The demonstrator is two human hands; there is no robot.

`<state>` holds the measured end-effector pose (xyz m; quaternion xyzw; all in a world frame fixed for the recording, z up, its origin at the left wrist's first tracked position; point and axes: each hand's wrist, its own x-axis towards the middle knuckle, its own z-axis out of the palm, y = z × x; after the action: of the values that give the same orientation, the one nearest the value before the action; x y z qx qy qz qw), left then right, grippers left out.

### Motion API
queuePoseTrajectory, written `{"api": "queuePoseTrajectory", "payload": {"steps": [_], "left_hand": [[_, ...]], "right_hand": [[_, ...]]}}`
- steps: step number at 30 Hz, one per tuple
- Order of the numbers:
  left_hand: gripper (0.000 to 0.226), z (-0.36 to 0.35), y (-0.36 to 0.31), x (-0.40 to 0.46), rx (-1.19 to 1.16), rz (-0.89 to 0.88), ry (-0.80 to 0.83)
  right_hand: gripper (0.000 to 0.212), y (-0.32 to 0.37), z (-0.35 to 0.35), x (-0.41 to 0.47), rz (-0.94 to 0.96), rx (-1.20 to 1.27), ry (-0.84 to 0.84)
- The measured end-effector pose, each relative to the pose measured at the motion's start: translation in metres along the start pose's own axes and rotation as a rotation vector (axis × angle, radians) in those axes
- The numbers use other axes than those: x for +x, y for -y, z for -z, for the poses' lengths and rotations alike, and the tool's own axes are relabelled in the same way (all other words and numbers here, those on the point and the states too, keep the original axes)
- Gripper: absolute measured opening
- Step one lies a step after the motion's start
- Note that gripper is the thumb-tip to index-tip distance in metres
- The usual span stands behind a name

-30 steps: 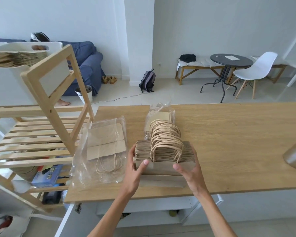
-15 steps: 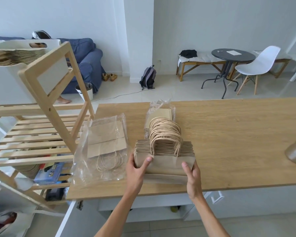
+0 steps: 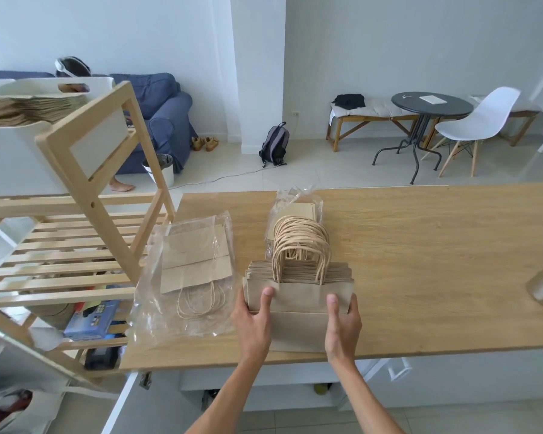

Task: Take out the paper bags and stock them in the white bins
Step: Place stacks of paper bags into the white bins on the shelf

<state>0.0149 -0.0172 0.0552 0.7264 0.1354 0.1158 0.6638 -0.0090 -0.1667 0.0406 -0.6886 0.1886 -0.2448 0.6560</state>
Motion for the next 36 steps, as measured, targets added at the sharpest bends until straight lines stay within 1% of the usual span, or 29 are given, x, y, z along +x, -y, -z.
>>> {"api": "queuePoseTrajectory", "payload": {"steps": [1, 2, 5, 6, 9, 12, 14, 16, 19, 21, 22, 25, 26, 28, 29, 31, 33, 36], "left_hand": [[0.125, -0.001, -0.004, 0.001, 0.002, 0.002, -0.007], [0.124, -0.002, -0.009, 0.004, 0.005, -0.013, -0.014], [0.112, -0.002, -0.031, 0.021, 0.057, -0.106, 0.003], [0.106, 0.0, -0.04, 0.029, 0.106, -0.162, 0.029], [0.089, 0.004, -0.072, 0.055, 0.25, -0.325, 0.068], [0.086, 0.011, -0.105, 0.076, 0.16, -0.4, 0.055], [0.086, 0.019, -0.127, 0.09, 0.069, -0.415, 0.025], [0.083, 0.028, -0.152, 0.106, 0.003, -0.429, 0.002], [0.06, 0.047, -0.187, 0.125, 0.004, -0.464, -0.003], [0.047, 0.059, -0.208, 0.134, 0.007, -0.487, 0.013], [0.046, 0.065, -0.218, 0.138, 0.0, -0.49, 0.015], [0.06, 0.085, -0.244, 0.149, -0.023, -0.494, -0.007], [0.061, 0.092, -0.25, 0.153, -0.043, -0.488, -0.02], [0.051, 0.108, -0.261, 0.157, -0.093, -0.478, -0.05], [0.05, 0.116, -0.265, 0.158, -0.116, -0.48, -0.062], [0.055, 0.133, -0.272, 0.16, -0.143, -0.483, -0.09], [0.053, 0.151, -0.277, 0.164, -0.148, -0.494, -0.118], [0.055, 0.181, -0.286, 0.172, -0.138, -0.515, -0.15]], "right_hand": [[0.079, 0.004, -0.001, 0.002, 0.011, -0.01, -0.006], [0.079, 0.008, -0.001, 0.006, 0.02, -0.016, -0.005], [0.069, 0.026, -0.005, 0.022, 0.047, -0.034, 0.01], [0.067, 0.033, -0.008, 0.029, 0.064, -0.034, 0.009], [0.051, 0.065, -0.02, 0.049, 0.097, -0.006, -0.01], [0.044, 0.103, -0.036, 0.065, 0.169, 0.019, 0.042], [0.047, 0.132, -0.045, 0.075, 0.208, 0.027, 0.146], [0.056, 0.159, -0.052, 0.088, 0.259, 0.02, 0.316], [0.069, 0.191, -0.065, 0.108, 0.264, 0.009, 0.574], [0.067, 0.209, -0.077, 0.115, 0.283, -0.012, 0.656], [0.065, 0.218, -0.085, 0.116, 0.302, -0.008, 0.673], [0.053, 0.246, -0.111, 0.118, 0.337, 0.08, 0.683], [0.051, 0.255, -0.12, 0.117, 0.346, 0.114, 0.684], [0.051, 0.272, -0.139, 0.112, 0.357, 0.175, 0.682], [0.05, 0.279, -0.149, 0.108, 0.357, 0.202, 0.681], [0.047, 0.291, -0.167, 0.101, 0.321, 0.28, 0.704], [0.046, 0.3, -0.185, 0.095, 0.255, 0.365, 0.762], [0.055, 0.308, -0.213, 0.086, 0.124, 0.397, 0.902]]}}
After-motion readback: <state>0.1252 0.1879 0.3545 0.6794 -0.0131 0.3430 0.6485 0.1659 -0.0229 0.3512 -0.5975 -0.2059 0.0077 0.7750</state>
